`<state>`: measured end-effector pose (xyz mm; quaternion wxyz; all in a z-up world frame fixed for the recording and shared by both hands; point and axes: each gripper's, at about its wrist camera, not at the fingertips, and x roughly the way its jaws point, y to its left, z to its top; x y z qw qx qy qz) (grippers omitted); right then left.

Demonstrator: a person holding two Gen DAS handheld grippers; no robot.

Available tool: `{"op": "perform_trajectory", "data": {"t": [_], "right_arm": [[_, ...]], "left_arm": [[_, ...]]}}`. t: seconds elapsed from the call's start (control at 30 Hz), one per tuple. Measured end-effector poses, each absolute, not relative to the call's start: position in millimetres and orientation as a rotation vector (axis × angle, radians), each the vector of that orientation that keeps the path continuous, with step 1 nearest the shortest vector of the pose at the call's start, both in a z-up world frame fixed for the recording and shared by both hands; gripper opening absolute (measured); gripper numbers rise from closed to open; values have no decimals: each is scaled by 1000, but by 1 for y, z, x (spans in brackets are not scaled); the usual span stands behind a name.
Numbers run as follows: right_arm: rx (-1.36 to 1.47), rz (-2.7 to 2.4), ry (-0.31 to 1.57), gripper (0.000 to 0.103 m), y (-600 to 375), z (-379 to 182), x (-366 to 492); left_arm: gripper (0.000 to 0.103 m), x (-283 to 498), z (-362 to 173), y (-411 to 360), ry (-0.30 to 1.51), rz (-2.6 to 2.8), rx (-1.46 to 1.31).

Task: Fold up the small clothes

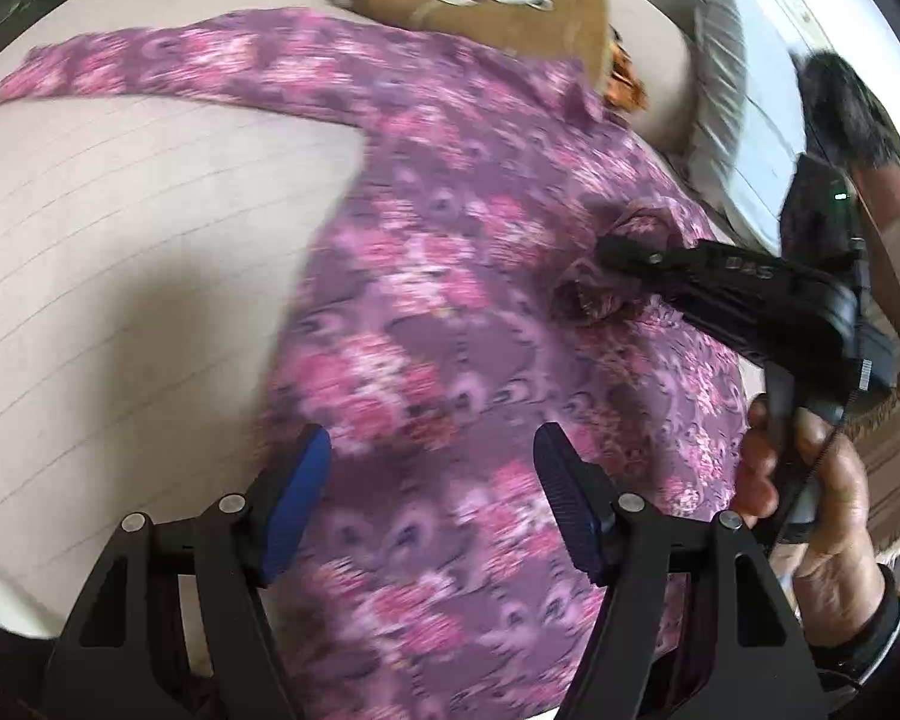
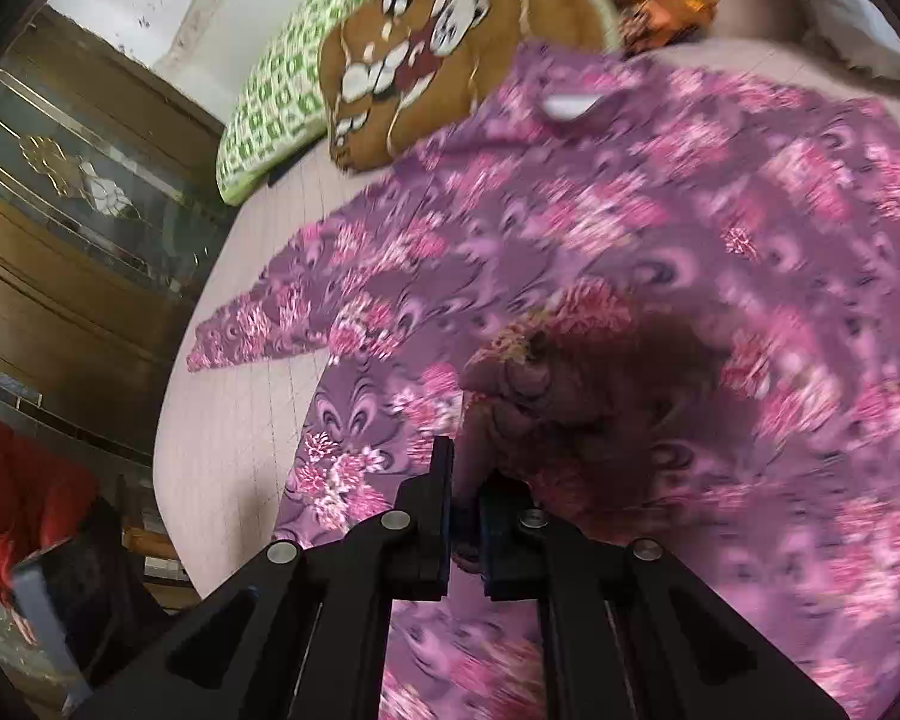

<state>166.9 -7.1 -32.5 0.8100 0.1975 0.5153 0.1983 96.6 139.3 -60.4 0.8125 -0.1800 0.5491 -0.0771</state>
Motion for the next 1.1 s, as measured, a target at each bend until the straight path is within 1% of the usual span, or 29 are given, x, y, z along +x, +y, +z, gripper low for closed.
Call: {"op": "perform_trajectory", "data": {"t": [0.07, 0.17, 0.23, 0.3, 0.33, 0.37, 0.43, 0.53, 0.63, 0.73, 0.8, 0.9, 0.93, 0.97, 1.0, 1.03, 1.1], "right_arm": [[440, 439, 1137, 14, 9, -46, 172], [466, 424, 1232, 15, 16, -64, 173], [511, 458, 1205, 18, -3, -52, 162], [530, 496, 1163, 25, -28, -37, 149], [538, 493, 1130, 31, -45, -28, 141], [552, 476, 1092, 43, -64, -22, 135], [583, 365, 1036, 54, -116, -18, 121], [632, 220, 1018, 54, -182, -30, 108], [757, 139, 1001, 54, -238, -45, 99], [852, 157, 974, 54, -260, -53, 99], [880, 180, 965, 55, -262, -58, 105], [875, 151, 961, 55, -258, -64, 123], [880, 132, 958, 55, -252, -66, 130], [889, 113, 950, 53, -253, -70, 134], [894, 104, 938, 53, -250, -71, 138], [894, 96, 920, 50, -238, -75, 148], [885, 127, 911, 13, -229, -75, 161]], "left_arm": [[70, 92, -61, 148, 1173, -147, -402], [70, 94, -57, 148, 1174, -152, -422], [70, 101, -51, 142, 1169, -176, -427], [70, 110, -46, 130, 1167, -206, -421], [70, 116, -44, 118, 1166, -233, -408], [70, 122, -43, 107, 1168, -251, -393], [70, 141, -44, 80, 1184, -288, -365], [70, 173, -54, 48, 1226, -285, -331], [70, 194, -56, 37, 1196, -211, -303], [70, 202, -53, 40, 1148, -180, -329], [70, 209, -57, 39, 1147, -194, -333], [71, 229, -67, 26, 1173, -171, -247], [69, 235, -71, 21, 1171, -168, -228], [41, 242, -74, 19, 1161, -192, -239], [19, 245, -75, 18, 1163, -206, -254], [5, 252, -77, 18, 1187, -221, -281], [4, 256, -70, 23, 1178, -220, -330]]}}
